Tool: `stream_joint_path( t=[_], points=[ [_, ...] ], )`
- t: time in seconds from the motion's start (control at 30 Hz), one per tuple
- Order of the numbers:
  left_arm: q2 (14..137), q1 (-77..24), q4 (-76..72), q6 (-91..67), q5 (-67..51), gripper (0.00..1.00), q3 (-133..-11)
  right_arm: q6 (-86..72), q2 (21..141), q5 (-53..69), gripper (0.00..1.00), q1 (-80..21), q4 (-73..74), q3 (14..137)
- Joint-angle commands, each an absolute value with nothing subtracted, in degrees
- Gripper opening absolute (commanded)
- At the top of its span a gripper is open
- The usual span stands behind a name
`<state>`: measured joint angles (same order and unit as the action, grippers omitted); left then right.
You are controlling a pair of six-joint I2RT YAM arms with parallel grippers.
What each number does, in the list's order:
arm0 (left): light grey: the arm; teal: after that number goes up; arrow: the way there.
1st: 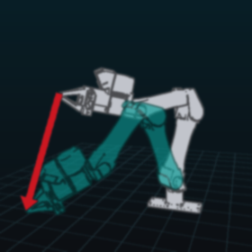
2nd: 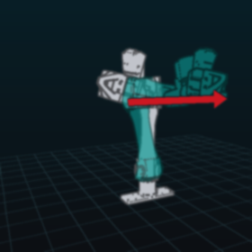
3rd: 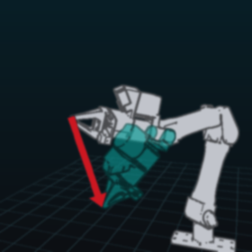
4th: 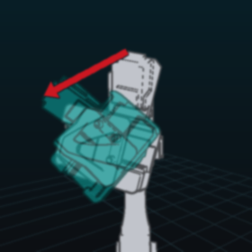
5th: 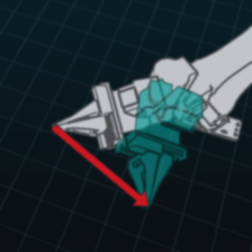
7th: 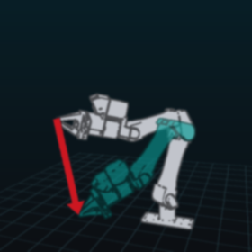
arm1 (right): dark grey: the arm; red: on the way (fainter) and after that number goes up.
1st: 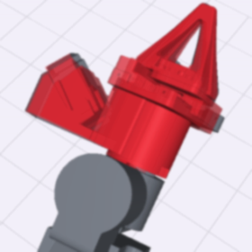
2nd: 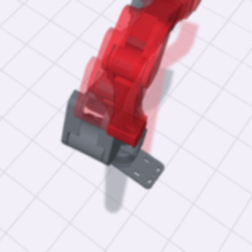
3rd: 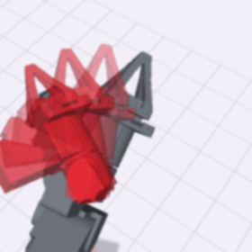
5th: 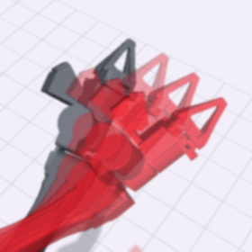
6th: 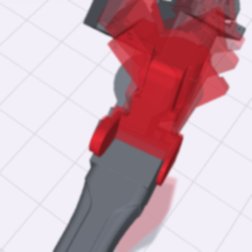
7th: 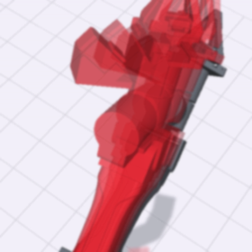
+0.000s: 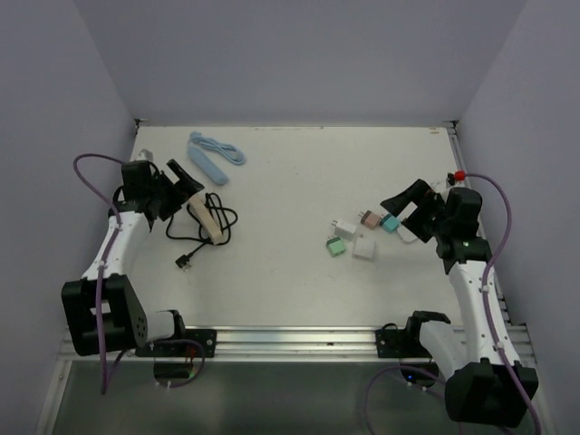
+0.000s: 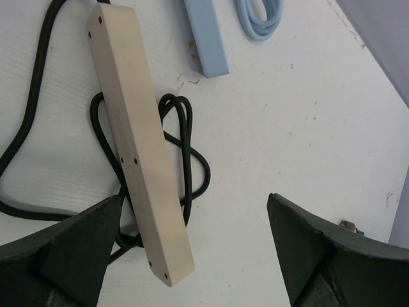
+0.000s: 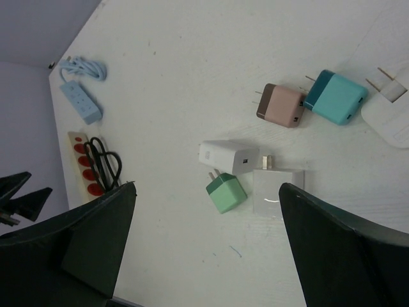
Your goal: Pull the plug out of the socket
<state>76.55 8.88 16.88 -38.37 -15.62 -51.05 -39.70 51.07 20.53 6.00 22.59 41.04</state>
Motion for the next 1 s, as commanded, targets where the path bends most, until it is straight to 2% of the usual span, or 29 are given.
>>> stream_joint_path(
  t=[0.0,0.23,0.63,0.97],
  points=[
    [69.3,9.5,25.1,-33.8,-13.0,1.00,-55.1,-37.2,48.5,16.6,0.99,5.8,30.0,48.2],
    [56.3,9.7,36.6,-29.3,-7.2,1.00,-69.1,-31.1,46.0,10.3,0.99,5.8,42.6,61.5],
    [46.9,6.5,50.2,-20.9,2.9,1.00,-96.1,-21.4,46.5,-6.3,0.99,2.9,58.4,93.3],
    [42.4,-1.7,51.5,-17.7,13.4,1.00,-103.3,-18.3,40.7,-16.5,0.99,-4.2,59.1,99.5]
  ],
)
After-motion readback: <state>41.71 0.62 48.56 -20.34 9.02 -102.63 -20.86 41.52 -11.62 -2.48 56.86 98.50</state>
